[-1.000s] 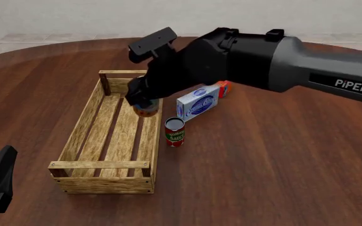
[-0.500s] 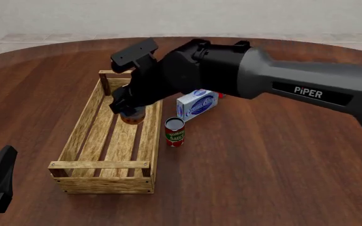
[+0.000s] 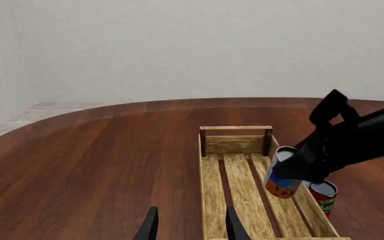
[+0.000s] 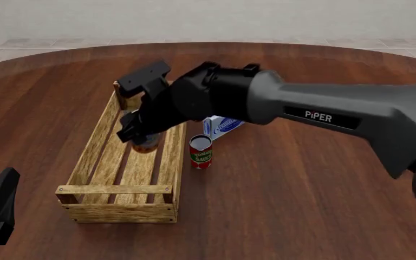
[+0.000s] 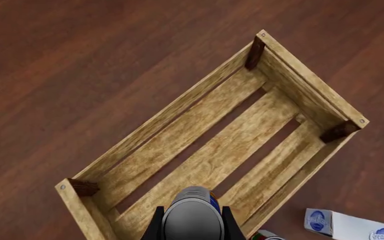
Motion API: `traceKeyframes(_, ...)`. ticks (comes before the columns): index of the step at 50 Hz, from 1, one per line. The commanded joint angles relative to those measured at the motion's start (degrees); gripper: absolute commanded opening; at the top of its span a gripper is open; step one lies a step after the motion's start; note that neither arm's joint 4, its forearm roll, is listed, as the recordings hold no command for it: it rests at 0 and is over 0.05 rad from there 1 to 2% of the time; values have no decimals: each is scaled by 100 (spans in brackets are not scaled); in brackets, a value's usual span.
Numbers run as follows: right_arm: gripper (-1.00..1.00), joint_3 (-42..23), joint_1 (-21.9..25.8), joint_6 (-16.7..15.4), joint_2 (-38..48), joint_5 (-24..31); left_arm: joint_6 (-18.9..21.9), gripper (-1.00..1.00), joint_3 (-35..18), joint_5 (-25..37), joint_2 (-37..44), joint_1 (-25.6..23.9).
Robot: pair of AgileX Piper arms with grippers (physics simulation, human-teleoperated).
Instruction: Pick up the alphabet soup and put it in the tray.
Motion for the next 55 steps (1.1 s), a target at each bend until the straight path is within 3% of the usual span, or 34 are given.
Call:
traceKeyframes(1, -100, -59, 24, 172, 147, -108, -1, 100, 8, -35, 14, 12)
traceKeyframes(54, -100, 35, 11, 454, 777, -499, -1, 100, 8, -36, 13, 12)
traceKeyframes(55, 100, 30, 6, 458, 773, -506, 1, 100, 8, -35, 14, 12)
